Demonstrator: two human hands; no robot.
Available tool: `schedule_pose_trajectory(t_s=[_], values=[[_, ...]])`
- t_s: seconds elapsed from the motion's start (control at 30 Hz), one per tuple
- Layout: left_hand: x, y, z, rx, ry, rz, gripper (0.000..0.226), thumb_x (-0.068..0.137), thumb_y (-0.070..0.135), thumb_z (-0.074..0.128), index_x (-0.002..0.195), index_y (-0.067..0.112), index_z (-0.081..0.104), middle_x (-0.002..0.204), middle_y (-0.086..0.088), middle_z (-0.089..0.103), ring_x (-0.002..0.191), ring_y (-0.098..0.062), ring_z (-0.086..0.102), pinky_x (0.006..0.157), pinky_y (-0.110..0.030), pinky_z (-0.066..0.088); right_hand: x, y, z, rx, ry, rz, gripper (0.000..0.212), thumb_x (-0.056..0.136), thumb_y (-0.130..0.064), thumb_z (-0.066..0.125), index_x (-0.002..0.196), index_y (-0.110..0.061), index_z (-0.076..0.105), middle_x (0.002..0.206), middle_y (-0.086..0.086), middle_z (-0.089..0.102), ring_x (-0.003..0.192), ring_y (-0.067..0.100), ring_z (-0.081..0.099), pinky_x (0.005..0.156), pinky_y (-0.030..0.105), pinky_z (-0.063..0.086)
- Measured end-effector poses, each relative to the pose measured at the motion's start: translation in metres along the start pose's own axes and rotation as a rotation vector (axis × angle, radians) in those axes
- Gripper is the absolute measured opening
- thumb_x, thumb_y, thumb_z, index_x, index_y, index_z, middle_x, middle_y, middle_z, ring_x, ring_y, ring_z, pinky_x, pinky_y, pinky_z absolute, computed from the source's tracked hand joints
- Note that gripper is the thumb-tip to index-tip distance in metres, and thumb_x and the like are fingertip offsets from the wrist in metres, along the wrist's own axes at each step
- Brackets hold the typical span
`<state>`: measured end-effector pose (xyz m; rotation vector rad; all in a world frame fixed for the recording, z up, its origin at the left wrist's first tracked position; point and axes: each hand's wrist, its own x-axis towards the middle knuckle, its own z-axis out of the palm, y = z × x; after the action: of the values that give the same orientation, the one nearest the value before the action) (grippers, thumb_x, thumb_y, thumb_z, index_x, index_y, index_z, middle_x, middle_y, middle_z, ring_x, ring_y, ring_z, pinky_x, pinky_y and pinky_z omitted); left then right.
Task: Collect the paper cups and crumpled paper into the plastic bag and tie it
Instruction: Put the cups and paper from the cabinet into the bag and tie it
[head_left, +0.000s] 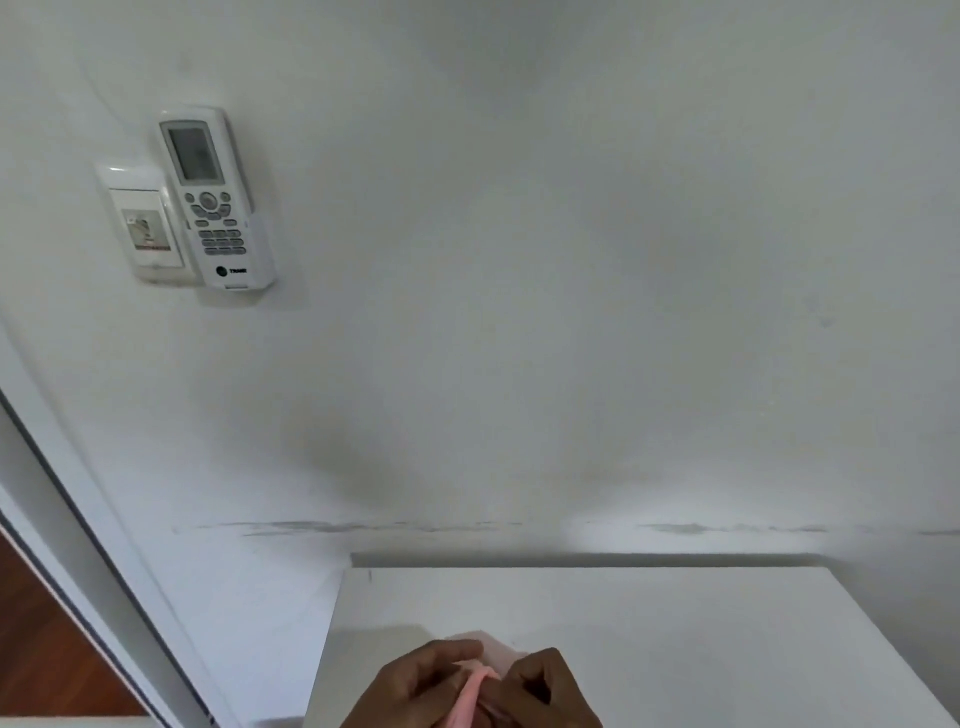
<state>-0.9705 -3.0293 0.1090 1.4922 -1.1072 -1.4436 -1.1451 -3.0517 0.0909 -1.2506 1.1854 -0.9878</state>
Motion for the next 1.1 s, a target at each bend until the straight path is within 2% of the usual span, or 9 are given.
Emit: schedule_pose_trajectory(t_s=[0.1,0.17,0.23,0.27,0.33,0.37,0.67,0.8,1.1], values=[[0.005,0.002,0.0,0.043,-0.014,0.006,0.018,0.089,0.017,0.072,0.083,0.031,0.081,0.098,0.005,0.077,0.1,-0.004,0.069,0.087,-0.011,0.046,-0.001,0.01,0.014,-0.161,0.086,-0.224,0.037,0.068,-0.01,0.087,0.051,-0.01,0.055,0.048,-0.007,0.053,0.048,0.002,0.052,0.053,0.012,0.043],[0.007,0.0,0.003,0.056,0.048,-0.006,0.022,0.09,0.015,0.07,0.076,0.027,0.081,0.091,0.004,0.078,0.093,-0.004,0.071,0.084,-0.011,0.048,-0.001,0.017,0.018,-0.31,0.323,-0.433,0.037,0.071,-0.006,0.076,0.043,-0.019,0.055,0.041,-0.004,0.048,0.05,0.011,0.053,0.042,0.004,0.039],[0.01,0.0,0.005,0.056,0.103,-0.005,0.021,0.091,0.015,0.069,0.073,0.021,0.078,0.086,-0.002,0.078,0.085,-0.008,0.072,0.083,-0.015,0.05,-0.004,0.017,0.023,-0.414,0.378,-0.536,0.041,0.082,-0.043,0.063,0.043,-0.034,0.057,0.046,-0.015,0.053,0.045,0.004,0.052,0.045,-0.003,0.035],[0.013,-0.001,0.006,0.065,0.13,0.004,0.02,0.091,0.014,0.069,0.074,0.018,0.077,0.084,-0.003,0.077,0.079,-0.009,0.07,0.078,-0.016,0.05,-0.002,0.014,0.021,-0.409,0.278,-0.631,0.036,0.086,-0.046,0.064,0.051,-0.036,0.064,0.054,-0.019,0.057,0.044,-0.002,0.049,0.048,-0.002,0.035],[0.017,-0.002,0.008,0.083,0.172,0.02,0.017,0.092,0.013,0.067,0.076,0.012,0.073,0.08,-0.006,0.076,0.073,-0.011,0.066,0.07,-0.019,0.048,0.014,0.02,0.012,-0.429,0.257,-0.735,0.014,0.076,-0.019,0.079,0.071,-0.031,0.075,0.066,-0.017,0.062,0.053,-0.006,0.051,0.052,0.006,0.04],[0.018,-0.002,0.01,0.084,0.189,0.03,0.018,0.093,0.012,0.066,0.077,0.01,0.072,0.08,-0.007,0.076,0.072,-0.013,0.065,0.069,-0.021,0.047,0.018,0.02,0.009,-0.429,0.233,-0.768,0.022,0.069,-0.01,0.083,0.077,-0.03,0.077,0.068,-0.013,0.061,0.056,-0.004,0.054,0.053,0.007,0.041],[0.018,-0.005,0.02,0.06,0.301,0.005,0.032,0.096,0.018,0.06,0.065,0.022,0.065,0.076,-0.009,0.073,0.073,-0.03,0.067,0.079,-0.051,0.055,0.015,0.014,0.004,-0.391,0.267,-0.637,0.022,0.067,-0.006,0.085,0.073,-0.026,0.077,0.07,-0.012,0.062,0.062,-0.002,0.06,0.057,0.005,0.041],[0.018,0.0,0.013,-0.022,0.402,0.019,0.034,0.095,0.008,0.058,0.063,0.018,0.062,0.072,-0.009,0.072,0.07,-0.03,0.069,0.062,-0.034,0.052,0.012,0.002,-0.003,-0.324,0.293,-0.576,0.005,0.071,-0.026,0.08,0.068,-0.028,0.075,0.071,-0.015,0.067,0.067,-0.001,0.065,0.061,0.01,0.046],[0.022,-0.006,-0.011,0.087,0.662,0.05,0.025,0.084,0.001,0.06,0.068,0.019,0.063,0.073,0.008,0.068,0.069,-0.02,0.06,0.059,-0.029,0.042,0.007,0.005,-0.042,-0.327,0.272,-0.313,0.018,0.071,-0.012,0.085,0.065,-0.024,0.073,0.067,-0.012,0.069,0.071,0.007,0.068,0.065,0.017,0.051]])
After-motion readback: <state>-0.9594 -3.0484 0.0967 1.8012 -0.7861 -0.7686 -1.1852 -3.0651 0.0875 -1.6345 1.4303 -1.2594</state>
